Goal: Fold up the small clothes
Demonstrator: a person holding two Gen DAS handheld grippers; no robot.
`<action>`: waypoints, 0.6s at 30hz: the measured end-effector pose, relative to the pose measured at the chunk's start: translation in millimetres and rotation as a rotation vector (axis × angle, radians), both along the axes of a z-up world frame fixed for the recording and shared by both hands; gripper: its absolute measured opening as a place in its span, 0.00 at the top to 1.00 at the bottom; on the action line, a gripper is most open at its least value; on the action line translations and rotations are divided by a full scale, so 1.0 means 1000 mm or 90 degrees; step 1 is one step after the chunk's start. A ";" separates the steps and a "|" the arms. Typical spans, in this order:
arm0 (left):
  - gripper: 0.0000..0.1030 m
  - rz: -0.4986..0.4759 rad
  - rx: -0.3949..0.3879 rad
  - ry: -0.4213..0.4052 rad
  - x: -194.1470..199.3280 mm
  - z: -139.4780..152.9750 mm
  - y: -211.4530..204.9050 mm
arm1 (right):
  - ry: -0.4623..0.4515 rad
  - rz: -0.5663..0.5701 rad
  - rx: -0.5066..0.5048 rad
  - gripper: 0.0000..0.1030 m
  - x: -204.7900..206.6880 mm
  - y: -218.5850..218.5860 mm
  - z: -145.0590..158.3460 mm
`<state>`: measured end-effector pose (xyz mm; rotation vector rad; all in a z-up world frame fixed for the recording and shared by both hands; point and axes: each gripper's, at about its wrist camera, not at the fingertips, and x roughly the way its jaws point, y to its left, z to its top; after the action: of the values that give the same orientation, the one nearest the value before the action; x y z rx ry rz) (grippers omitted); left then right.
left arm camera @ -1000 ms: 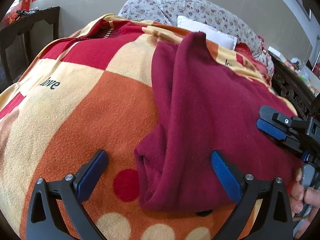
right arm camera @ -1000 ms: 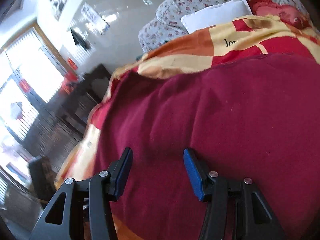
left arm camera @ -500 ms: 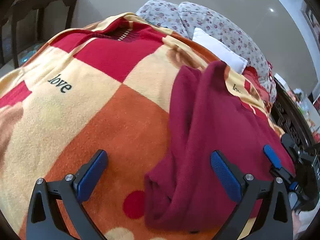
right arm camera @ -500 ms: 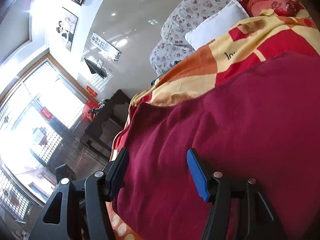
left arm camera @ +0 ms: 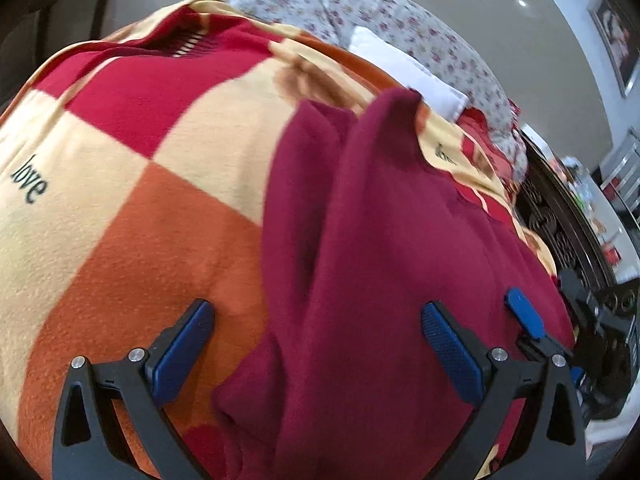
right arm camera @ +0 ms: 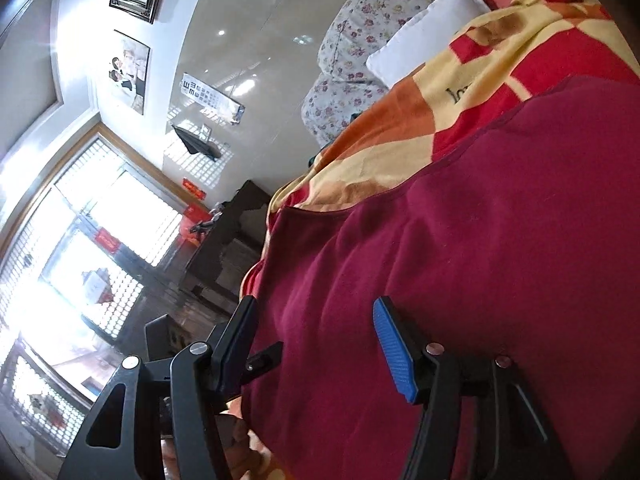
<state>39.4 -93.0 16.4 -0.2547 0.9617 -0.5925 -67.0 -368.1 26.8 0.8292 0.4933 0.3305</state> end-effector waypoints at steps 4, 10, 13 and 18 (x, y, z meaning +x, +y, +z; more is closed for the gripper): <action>0.34 -0.039 -0.001 -0.004 -0.005 0.000 -0.006 | 0.020 0.002 -0.017 0.38 0.004 0.003 -0.002; 0.71 -0.076 -0.023 0.015 -0.014 0.028 -0.008 | -0.021 -0.008 0.096 0.37 -0.004 -0.019 -0.006; 0.72 -0.087 -0.025 -0.011 -0.027 0.052 -0.016 | -0.047 -0.015 0.149 0.31 -0.009 -0.028 -0.006; 0.76 -0.147 0.009 -0.094 -0.069 0.095 -0.061 | -0.093 -0.019 0.288 0.19 -0.020 -0.050 -0.010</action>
<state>-29.7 -154.3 111.7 -0.0859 0.8577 -0.8039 -86.8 -418.5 16.4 1.2398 0.2698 0.4804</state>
